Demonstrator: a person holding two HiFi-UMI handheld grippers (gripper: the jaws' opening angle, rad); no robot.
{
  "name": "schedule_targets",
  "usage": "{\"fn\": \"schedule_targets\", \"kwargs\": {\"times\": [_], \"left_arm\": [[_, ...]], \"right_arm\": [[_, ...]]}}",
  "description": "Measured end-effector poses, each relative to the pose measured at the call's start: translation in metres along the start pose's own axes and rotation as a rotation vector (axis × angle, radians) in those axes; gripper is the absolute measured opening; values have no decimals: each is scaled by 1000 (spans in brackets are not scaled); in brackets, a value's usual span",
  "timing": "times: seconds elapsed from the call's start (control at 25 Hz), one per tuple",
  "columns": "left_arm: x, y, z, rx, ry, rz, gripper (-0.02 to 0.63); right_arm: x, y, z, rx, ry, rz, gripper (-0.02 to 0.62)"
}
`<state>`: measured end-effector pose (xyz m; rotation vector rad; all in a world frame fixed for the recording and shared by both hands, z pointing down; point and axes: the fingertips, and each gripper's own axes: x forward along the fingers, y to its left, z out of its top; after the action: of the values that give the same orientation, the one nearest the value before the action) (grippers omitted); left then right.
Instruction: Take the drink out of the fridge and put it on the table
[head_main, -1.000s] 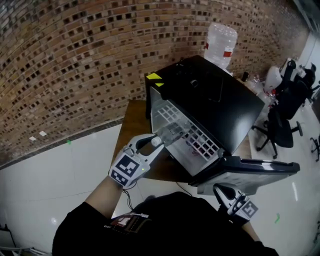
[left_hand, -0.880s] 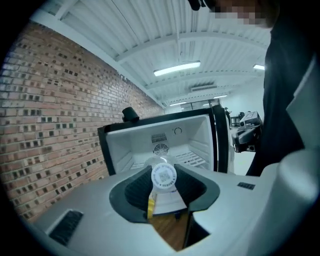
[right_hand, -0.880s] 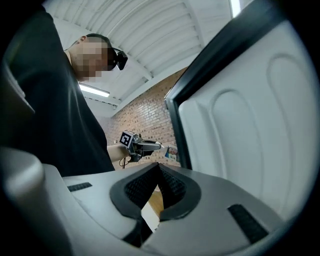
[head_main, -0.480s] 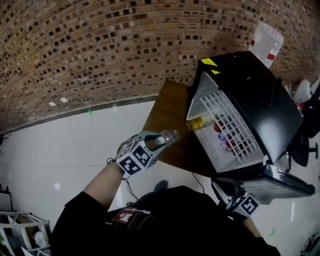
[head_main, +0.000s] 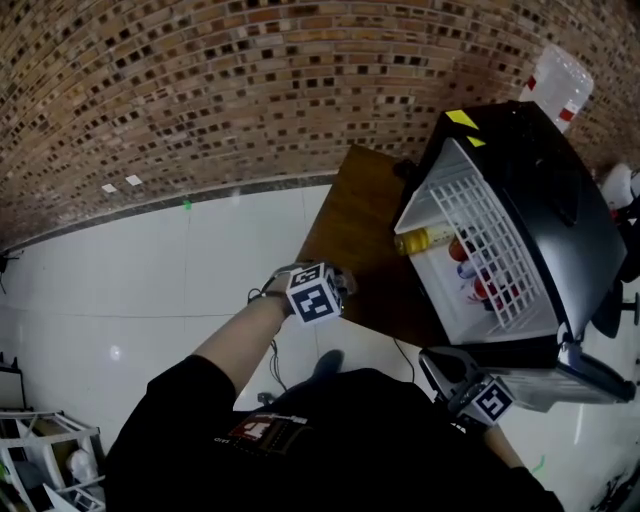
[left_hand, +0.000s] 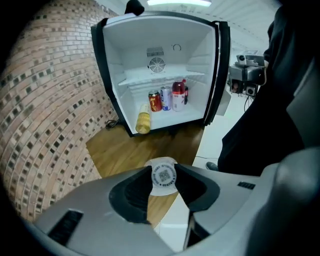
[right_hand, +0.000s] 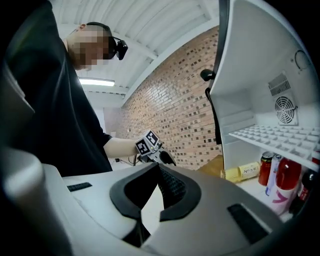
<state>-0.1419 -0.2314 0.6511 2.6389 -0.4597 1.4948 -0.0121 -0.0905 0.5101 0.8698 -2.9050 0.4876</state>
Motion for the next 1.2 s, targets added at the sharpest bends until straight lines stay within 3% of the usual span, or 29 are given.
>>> {"fn": "schedule_targets", "kwargs": {"times": [0.36, 0.6, 1.04, 1.2], "left_arm": [[27, 30, 30, -61, -26, -54, 146], [25, 40, 35, -109, -139, 28, 155], [5, 39, 26, -161, -227, 113, 190], [-24, 30, 38, -229, -355, 111, 190]], "right_arm": [[-4, -10, 0, 24, 9, -35, 2], [-15, -18, 2, 26, -1, -55, 2], [-25, -14, 6, 14, -14, -51, 2], [-32, -12, 10, 1, -27, -63, 2]]}}
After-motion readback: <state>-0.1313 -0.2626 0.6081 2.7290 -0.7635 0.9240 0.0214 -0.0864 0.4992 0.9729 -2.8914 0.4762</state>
